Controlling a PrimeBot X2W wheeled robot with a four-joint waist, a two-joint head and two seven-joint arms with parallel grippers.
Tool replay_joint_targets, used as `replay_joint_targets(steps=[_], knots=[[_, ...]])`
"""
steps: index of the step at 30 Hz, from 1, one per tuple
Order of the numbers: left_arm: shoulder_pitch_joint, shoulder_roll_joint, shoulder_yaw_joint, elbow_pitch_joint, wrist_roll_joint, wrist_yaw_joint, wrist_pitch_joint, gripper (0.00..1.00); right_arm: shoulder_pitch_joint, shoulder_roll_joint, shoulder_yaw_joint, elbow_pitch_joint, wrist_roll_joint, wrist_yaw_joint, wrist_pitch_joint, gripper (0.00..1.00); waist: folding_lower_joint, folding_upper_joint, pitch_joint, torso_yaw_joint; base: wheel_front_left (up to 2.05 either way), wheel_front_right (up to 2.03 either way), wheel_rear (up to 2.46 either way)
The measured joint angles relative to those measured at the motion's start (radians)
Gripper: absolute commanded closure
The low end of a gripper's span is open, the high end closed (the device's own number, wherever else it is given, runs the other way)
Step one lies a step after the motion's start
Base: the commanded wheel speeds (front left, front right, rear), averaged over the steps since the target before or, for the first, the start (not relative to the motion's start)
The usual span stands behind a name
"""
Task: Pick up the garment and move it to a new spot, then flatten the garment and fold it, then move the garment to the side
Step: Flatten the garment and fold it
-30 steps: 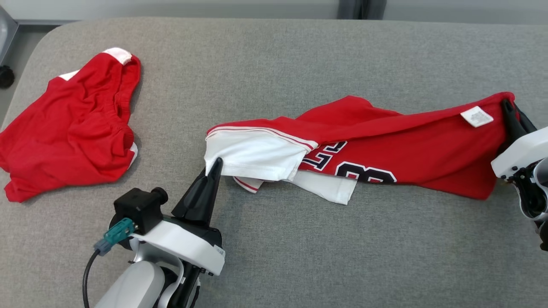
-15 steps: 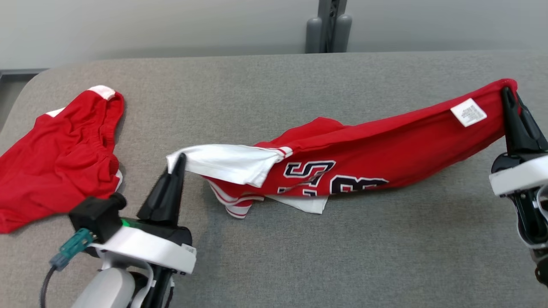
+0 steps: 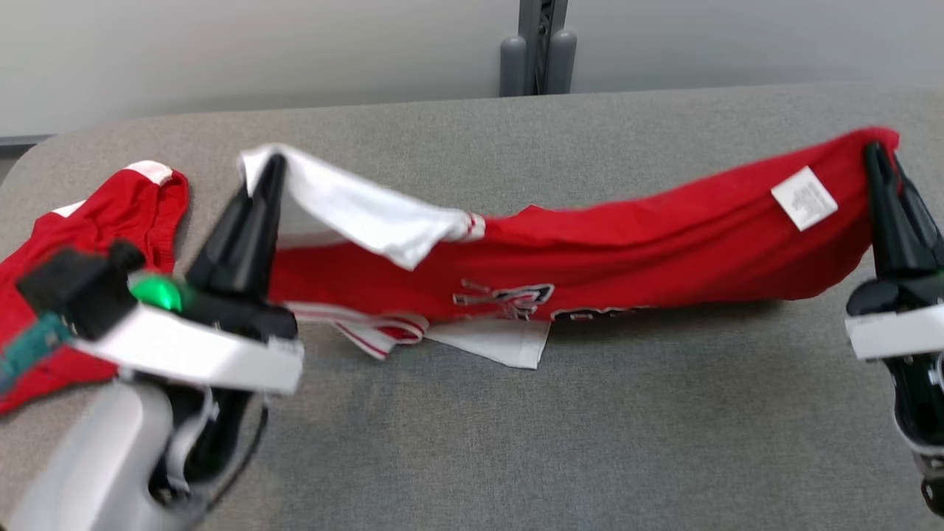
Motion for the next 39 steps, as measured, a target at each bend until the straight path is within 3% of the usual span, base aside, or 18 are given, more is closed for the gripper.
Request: replay_joint_targets(steps=[3,7,8,10,17,22,25,31,39], knots=[[-0.091,0.009,-0.001,0.041,0.005,-0.026,0.024,1.00,-0.054,-0.003,0.025,0.010,0.046,0.000,0.000,1.00,0.0000,0.0000,0.015,-0.001,0.00,0.00,0.00],[-0.296,-0.001,-0.033,0.181,0.001,-0.107,0.084,1.00,-0.202,-0.047,0.105,0.066,0.072,0.000,0.000,1.00,0.0000,0.0000,0.060,-0.005,0.00,0.00,0.00],[-0.412,-0.010,-0.041,0.262,0.002,-0.142,0.106,1.00,-0.292,-0.076,0.157,0.098,0.070,0.000,0.000,1.00,0.0000,0.0000,0.089,-0.007,0.00,0.00,0.00],[-0.535,-0.017,-0.049,0.349,0.018,-0.167,0.125,1.00,-0.389,-0.090,0.196,0.133,0.074,0.000,0.000,1.00,0.0000,0.0000,0.121,-0.010,0.00,0.00,0.00],[-0.953,-0.056,-0.045,0.636,0.034,-0.215,0.146,1.00,-0.741,-0.092,0.322,0.234,0.127,0.000,0.000,1.00,0.0000,0.0000,0.239,-0.031,0.00,0.00,0.00],[-1.316,-0.061,-0.045,0.864,0.092,-0.227,0.105,1.00,-1.041,-0.042,0.298,0.317,0.185,0.000,0.000,1.00,0.0000,0.0000,0.354,-0.056,0.00,0.00,0.00],[-1.448,-0.077,-0.059,0.953,0.115,-0.231,0.048,1.00,-1.142,-0.012,0.253,0.359,0.186,0.000,0.000,1.00,0.0000,0.0000,0.403,-0.067,0.00,0.00,0.00],[-1.603,-0.138,-0.079,1.044,0.107,-0.236,-0.062,1.00,-1.251,0.000,0.151,0.416,0.126,0.000,0.000,1.00,0.0000,0.0000,0.449,-0.065,0.00,0.00,0.00],[-1.534,-0.158,-0.225,1.037,-0.013,-0.239,-0.004,1.00,-1.188,-0.035,0.269,0.491,0.147,0.000,0.000,1.00,0.0000,0.0000,0.497,-0.033,0.00,0.00,0.00]])
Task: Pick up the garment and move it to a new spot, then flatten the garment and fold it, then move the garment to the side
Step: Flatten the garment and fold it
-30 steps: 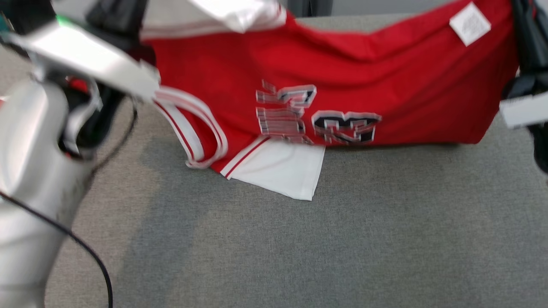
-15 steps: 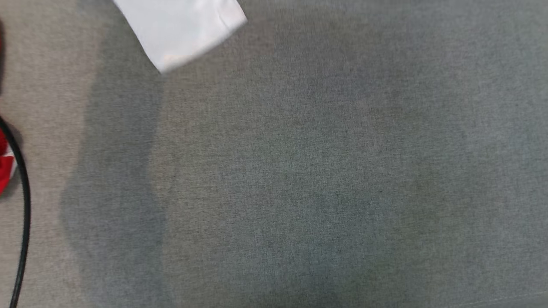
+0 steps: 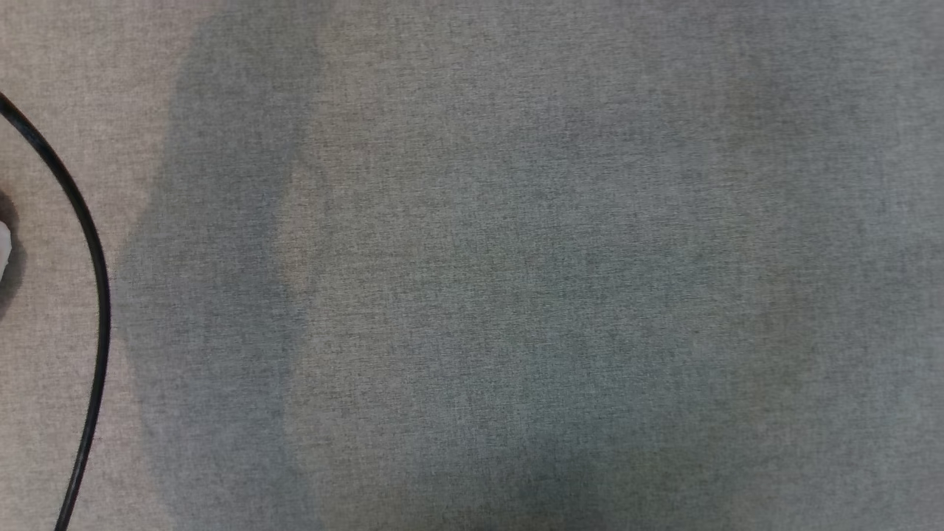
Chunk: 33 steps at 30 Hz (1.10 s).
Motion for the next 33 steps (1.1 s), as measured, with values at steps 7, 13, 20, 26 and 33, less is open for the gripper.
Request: replay_joint_targets(steps=[7,13,20,26,33], knots=[[0.181,0.034,-0.069,-0.065,-0.124,0.000,0.015,1.00,0.131,-0.035,0.096,-0.035,0.072,0.000,0.000,1.00,0.0000,0.0000,-0.004,0.015,0.00,0.00,0.00],[0.400,0.078,-0.083,-0.114,-0.240,0.000,0.027,1.00,0.300,-0.032,0.156,-0.110,0.123,0.000,0.000,1.00,0.0000,0.0000,-0.067,0.006,0.00,0.00,0.00],[0.723,0.147,-0.070,-0.221,-0.345,0.003,-0.005,1.00,0.508,-0.021,0.236,-0.174,0.178,0.000,0.000,1.00,0.0000,0.0000,-0.188,-0.010,0.00,0.00,0.00],[0.981,0.200,-0.043,-0.380,-0.416,0.049,-0.049,1.00,0.664,-0.025,0.240,-0.217,0.216,0.000,0.000,1.00,0.0000,0.0001,-0.308,-0.015,0.00,0.00,0.00],[1.274,0.262,-0.041,-0.656,-0.467,0.171,-0.070,1.00,0.846,-0.030,0.221,-0.269,0.222,0.000,0.000,1.00,-0.0001,0.0000,-0.436,-0.014,0.00,0.00,0.00]])
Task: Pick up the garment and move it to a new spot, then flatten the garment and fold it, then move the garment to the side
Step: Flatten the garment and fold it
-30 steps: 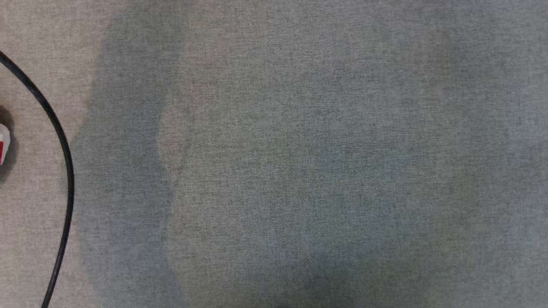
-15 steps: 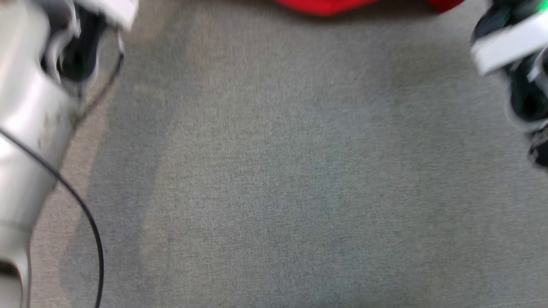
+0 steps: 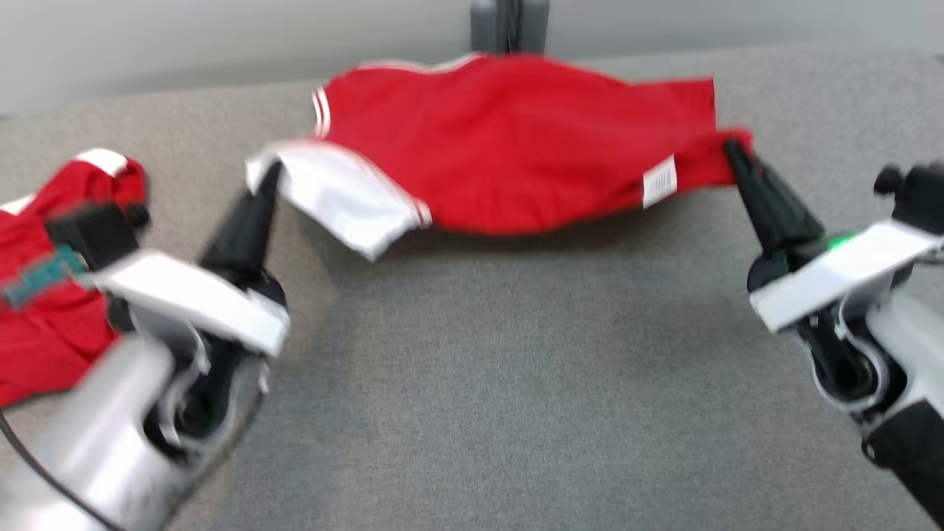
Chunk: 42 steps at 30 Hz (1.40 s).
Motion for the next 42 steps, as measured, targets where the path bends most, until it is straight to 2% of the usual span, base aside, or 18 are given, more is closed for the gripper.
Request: replay_joint_targets(steps=[5,9,14,25,32,40,42], knots=[[0.152,0.019,-0.035,-0.161,-0.004,0.084,-0.004,1.00,0.110,-0.007,-0.031,-0.029,0.000,0.000,0.000,1.00,0.0000,0.0000,-0.044,0.012,0.00,0.00,0.00],[0.225,0.025,-0.049,-0.226,-0.009,0.111,-0.009,1.00,0.185,-0.021,-0.049,-0.069,-0.052,0.000,0.000,1.00,0.0000,0.0000,-0.048,0.025,0.00,0.00,0.00],[0.300,0.028,-0.054,-0.260,-0.012,0.142,-0.030,1.00,0.309,-0.016,-0.162,-0.103,-0.087,0.000,0.000,1.00,0.0000,0.0000,-0.053,0.035,0.00,0.00,0.00],[0.457,0.024,-0.024,-0.254,-0.041,0.144,-0.061,1.00,0.509,-0.021,-0.238,-0.193,-0.114,0.000,0.000,1.00,0.0000,0.0000,-0.072,0.040,0.00,0.00,0.00],[0.532,0.034,-0.036,-0.282,-0.040,0.146,-0.063,1.00,0.648,-0.030,-0.327,-0.240,-0.120,0.000,0.000,1.00,0.0000,0.0000,-0.082,0.066,0.00,0.00,0.00],[0.561,0.038,-0.056,-0.313,-0.032,0.149,-0.056,1.00,0.772,-0.031,-0.411,-0.303,-0.121,0.000,0.000,1.00,0.0000,0.0000,-0.060,0.095,0.00,0.00,0.00],[0.544,0.030,-0.049,-0.330,-0.006,0.135,-0.061,1.00,0.772,-0.027,-0.420,-0.326,-0.122,0.000,0.000,1.00,0.0000,0.0000,-0.044,0.095,0.00,0.00,0.00]])
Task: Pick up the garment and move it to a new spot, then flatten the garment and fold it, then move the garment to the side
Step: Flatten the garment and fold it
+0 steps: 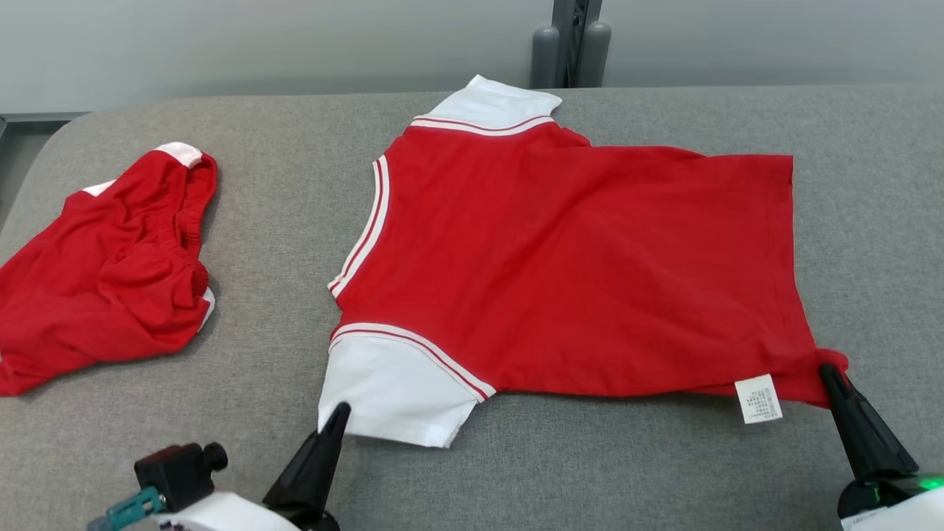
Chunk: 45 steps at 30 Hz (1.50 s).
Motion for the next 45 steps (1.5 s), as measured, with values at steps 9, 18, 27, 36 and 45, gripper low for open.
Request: replay_joint_targets(steps=[9,18,27,36,45], knots=[[-0.128,-0.012,0.038,0.025,0.073,-0.019,-0.005,1.00,-0.106,0.040,-0.004,-0.014,-0.009,0.000,0.000,1.00,0.0000,0.0000,0.037,-0.032,0.00,0.00,0.00],[-0.289,-0.075,0.103,0.174,0.079,-0.109,-0.010,1.00,-0.195,0.094,-0.034,0.099,0.011,0.000,0.000,1.00,0.0000,0.0000,0.092,-0.059,0.00,0.00,0.00],[-0.466,-0.198,0.143,0.427,0.086,-0.215,-0.013,1.00,-0.314,0.122,-0.025,0.187,0.001,0.000,0.000,1.00,0.0000,0.0000,0.159,-0.083,0.00,0.00,0.00],[-0.602,-0.287,0.173,0.661,0.150,-0.286,-0.015,1.00,-0.419,0.119,0.046,0.258,-0.016,0.000,0.000,1.00,0.0000,0.0000,0.210,-0.103,0.00,0.00,0.00],[-0.714,-0.334,0.151,0.876,0.168,-0.303,-0.015,1.00,-0.479,0.117,0.066,0.343,-0.025,0.000,0.000,1.00,0.0000,0.0000,0.244,-0.096,0.00,0.00,0.00]])
